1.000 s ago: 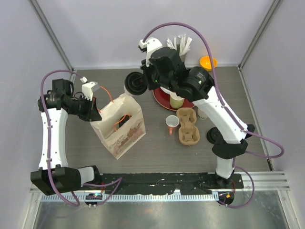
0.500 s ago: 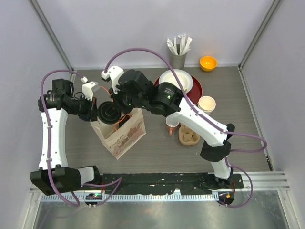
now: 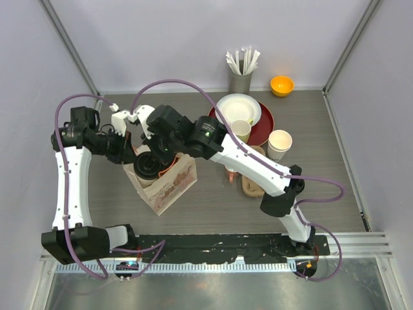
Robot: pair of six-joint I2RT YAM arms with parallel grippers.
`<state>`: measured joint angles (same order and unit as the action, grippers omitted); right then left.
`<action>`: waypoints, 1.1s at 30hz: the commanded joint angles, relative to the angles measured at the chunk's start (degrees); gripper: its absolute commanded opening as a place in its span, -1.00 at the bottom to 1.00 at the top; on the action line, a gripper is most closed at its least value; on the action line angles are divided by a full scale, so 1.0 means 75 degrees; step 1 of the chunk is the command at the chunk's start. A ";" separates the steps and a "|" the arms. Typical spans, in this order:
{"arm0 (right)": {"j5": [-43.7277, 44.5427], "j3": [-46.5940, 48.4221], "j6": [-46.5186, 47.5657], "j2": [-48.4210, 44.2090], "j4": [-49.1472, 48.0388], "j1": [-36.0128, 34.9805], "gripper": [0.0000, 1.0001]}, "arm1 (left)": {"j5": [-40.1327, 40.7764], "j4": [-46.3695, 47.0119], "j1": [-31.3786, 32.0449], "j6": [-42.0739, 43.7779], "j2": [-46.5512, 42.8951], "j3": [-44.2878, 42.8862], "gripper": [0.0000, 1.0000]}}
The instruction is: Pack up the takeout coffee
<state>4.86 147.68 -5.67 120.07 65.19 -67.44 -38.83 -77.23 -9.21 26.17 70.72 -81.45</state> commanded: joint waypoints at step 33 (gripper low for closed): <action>-0.0180 -0.0495 0.0112 -0.0400 -0.0547 0.0086 -0.99 | -0.0378 -0.1222 0.0021 0.0413 -0.0241 -0.0167 -1.00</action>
<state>5.02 143.65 -4.51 121.08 63.86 -66.63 -39.97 -77.89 -9.21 28.97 70.57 -81.43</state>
